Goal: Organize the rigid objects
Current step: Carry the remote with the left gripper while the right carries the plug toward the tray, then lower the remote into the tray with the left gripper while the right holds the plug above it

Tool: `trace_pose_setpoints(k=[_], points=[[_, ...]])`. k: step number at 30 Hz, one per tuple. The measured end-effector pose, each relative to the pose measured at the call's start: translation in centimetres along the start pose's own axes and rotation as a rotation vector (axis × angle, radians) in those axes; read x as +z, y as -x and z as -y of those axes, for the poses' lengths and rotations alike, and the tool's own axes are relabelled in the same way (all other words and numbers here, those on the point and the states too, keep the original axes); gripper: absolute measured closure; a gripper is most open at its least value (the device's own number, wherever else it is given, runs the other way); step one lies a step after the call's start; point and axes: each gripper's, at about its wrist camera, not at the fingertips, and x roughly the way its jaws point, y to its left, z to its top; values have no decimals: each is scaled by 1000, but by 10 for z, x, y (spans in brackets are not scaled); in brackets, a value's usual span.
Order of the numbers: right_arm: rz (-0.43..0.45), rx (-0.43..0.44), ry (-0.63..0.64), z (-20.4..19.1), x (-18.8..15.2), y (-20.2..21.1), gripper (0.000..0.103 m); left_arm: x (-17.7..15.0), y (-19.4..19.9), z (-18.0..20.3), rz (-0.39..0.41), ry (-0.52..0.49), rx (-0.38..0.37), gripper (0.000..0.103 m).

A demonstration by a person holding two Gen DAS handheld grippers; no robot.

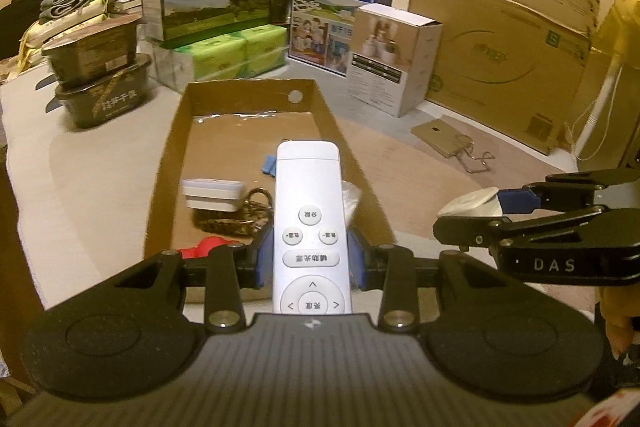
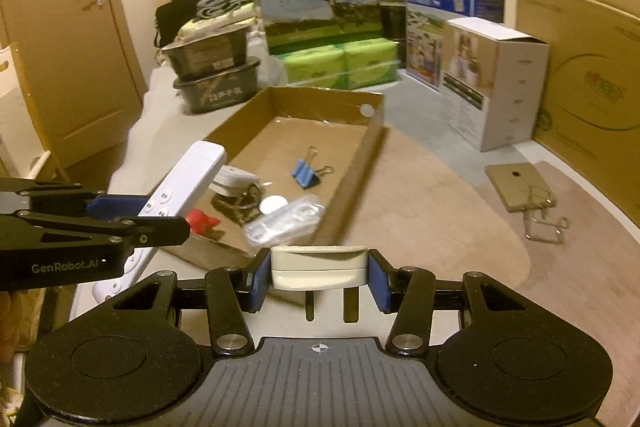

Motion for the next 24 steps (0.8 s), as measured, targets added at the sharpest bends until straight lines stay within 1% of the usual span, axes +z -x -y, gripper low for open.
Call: trace_pose_setpoints(k=[7,12,24], points=[[0,18,24,-7,9,-11,53,5,0,-13,6,14,11,68],[-8,25,37,-11,13,-20,53,11,-4,-16,7,4,7,68],[-5,35,66,-16,31,-37,53,35,-18,-28,6,-14,-3,68]])
